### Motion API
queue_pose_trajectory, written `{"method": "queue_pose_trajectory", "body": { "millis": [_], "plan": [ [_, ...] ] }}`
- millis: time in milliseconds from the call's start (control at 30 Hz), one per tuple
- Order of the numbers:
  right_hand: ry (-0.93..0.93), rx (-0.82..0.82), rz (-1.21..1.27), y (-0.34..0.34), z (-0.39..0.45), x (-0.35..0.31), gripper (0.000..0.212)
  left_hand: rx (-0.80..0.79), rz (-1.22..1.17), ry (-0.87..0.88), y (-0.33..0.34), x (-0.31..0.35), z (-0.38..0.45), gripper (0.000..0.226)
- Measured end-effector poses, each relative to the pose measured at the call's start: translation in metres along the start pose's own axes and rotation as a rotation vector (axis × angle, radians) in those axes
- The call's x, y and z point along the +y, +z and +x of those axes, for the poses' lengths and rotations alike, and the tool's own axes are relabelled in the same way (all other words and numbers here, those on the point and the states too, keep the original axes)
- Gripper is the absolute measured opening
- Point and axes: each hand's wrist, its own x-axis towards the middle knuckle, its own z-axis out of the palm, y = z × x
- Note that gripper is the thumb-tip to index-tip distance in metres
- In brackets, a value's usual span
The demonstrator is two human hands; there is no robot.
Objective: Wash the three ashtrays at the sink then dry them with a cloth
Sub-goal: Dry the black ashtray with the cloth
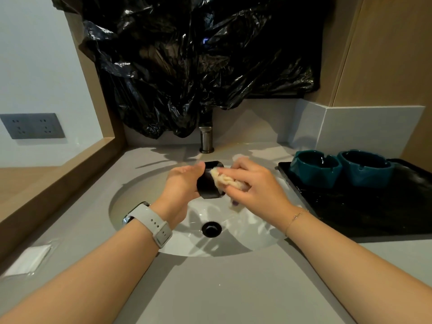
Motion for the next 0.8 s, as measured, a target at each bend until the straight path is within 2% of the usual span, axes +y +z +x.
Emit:
{"method": "queue_pose_trajectory", "body": {
  "millis": [100,133,233,267,333,400,433,567,633,700,800],
  "plan": [
    [0.125,0.178,0.126,-0.002,0.006,-0.004,0.022,-0.052,0.085,0.052,0.01,-0.009,-0.009,0.026],
    [0.142,0.157,0.122,-0.003,0.005,-0.004,0.02,-0.05,0.101,0.067,0.012,-0.012,-0.011,0.025],
    [0.071,-0.073,0.022,-0.001,-0.003,-0.008,0.028,-0.015,0.119,0.069,0.008,-0.013,-0.008,0.028],
    [0.055,-0.104,-0.005,0.001,-0.004,-0.009,0.027,0.0,0.121,0.067,0.007,-0.012,-0.008,0.029],
    [0.109,-0.021,-0.015,0.003,0.003,-0.009,0.014,0.001,0.138,0.099,0.008,-0.011,-0.009,0.034],
    [0.218,0.126,-0.055,0.001,0.012,-0.007,0.027,-0.011,0.188,0.145,0.013,-0.015,-0.013,0.037],
    [0.256,0.144,-0.061,-0.001,0.013,-0.005,0.032,-0.013,0.213,0.157,0.015,-0.016,-0.015,0.036],
    [0.306,0.019,0.168,-0.006,0.002,-0.013,0.033,-0.043,0.243,0.156,0.014,-0.016,-0.015,0.035],
    [0.428,0.098,0.209,-0.005,0.008,-0.011,0.029,-0.098,0.219,0.186,0.012,-0.013,-0.016,0.038],
    [0.626,0.174,0.266,-0.008,0.016,-0.007,0.026,-0.126,0.184,0.229,0.011,-0.011,-0.016,0.04],
    [0.811,0.228,0.49,-0.012,0.015,-0.005,0.023,-0.159,0.067,0.213,0.01,-0.012,-0.014,0.038]
  ]
}}
